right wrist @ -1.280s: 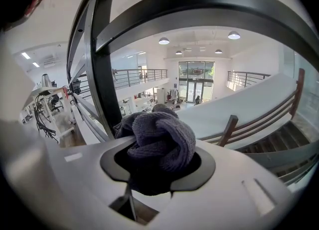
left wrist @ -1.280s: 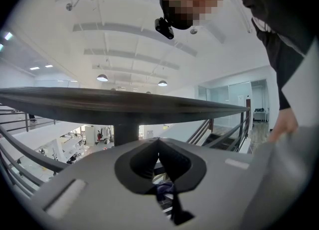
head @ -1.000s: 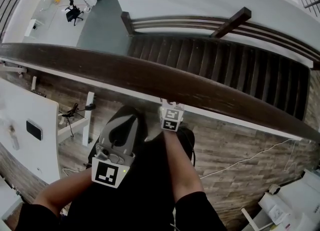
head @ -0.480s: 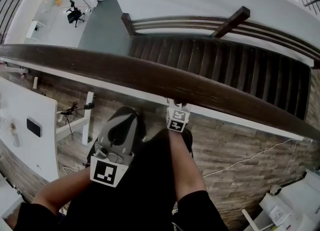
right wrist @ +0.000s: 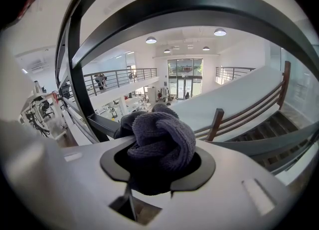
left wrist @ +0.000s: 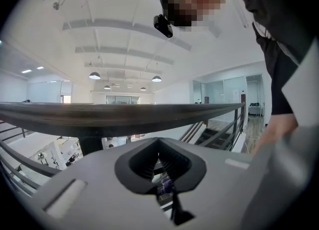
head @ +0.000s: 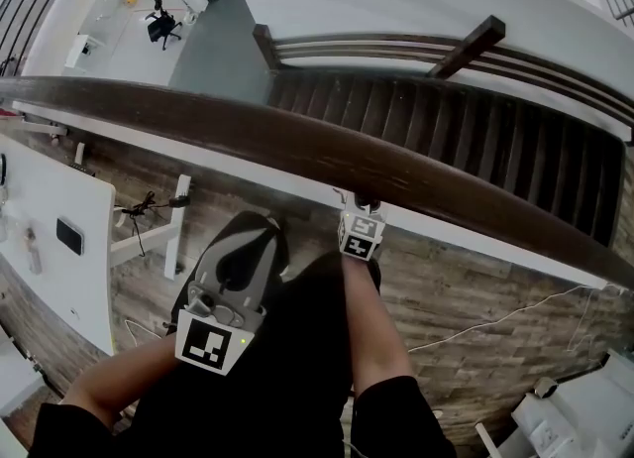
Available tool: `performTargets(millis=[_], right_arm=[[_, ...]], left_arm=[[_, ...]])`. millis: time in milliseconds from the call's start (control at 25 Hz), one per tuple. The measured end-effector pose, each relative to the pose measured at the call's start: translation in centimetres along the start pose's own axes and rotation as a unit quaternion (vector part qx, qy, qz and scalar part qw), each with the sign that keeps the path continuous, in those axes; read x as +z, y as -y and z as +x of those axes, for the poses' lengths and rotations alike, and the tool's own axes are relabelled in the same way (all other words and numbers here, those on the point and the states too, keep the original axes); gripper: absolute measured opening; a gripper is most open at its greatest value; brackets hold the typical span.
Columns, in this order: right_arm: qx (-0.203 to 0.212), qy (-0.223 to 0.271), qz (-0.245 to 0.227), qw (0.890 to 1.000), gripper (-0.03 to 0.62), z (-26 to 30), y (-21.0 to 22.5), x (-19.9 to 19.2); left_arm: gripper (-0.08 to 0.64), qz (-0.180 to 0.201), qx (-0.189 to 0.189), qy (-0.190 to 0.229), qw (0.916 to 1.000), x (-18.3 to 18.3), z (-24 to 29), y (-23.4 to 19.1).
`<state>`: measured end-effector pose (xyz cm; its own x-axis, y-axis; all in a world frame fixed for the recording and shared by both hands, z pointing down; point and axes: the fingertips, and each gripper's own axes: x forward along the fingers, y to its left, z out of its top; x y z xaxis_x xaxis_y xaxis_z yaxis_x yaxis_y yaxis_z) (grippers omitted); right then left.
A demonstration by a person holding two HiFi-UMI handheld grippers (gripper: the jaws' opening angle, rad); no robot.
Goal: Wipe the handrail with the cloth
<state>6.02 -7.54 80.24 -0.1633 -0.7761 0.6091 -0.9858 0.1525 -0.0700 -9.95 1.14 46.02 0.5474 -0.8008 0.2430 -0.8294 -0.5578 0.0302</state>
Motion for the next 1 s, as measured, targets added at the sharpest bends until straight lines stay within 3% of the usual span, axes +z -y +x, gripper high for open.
performTargets(millis=[160,560,1000], right_arm=[[-0.004,0.003,0.006,1.000,0.169,-0.2,0.9,0.1],[0.004,-0.001,-0.030,1.000,0.170,-1.1,2.1,-0.2],[0.012,0.010,-0.015,1.000,0.170,-1.5,4.6,-0.5]], left_arm=[[0.000,0.012,0.009,0.011,0.9998,1.1,-0.3,0.3],[0.000,-0.005,0.036,0.002,0.9993,0.6,0.1,1.2],[0.000,0.001,0.040,-0.008,0.9992,0.8,0.9,3.1]])
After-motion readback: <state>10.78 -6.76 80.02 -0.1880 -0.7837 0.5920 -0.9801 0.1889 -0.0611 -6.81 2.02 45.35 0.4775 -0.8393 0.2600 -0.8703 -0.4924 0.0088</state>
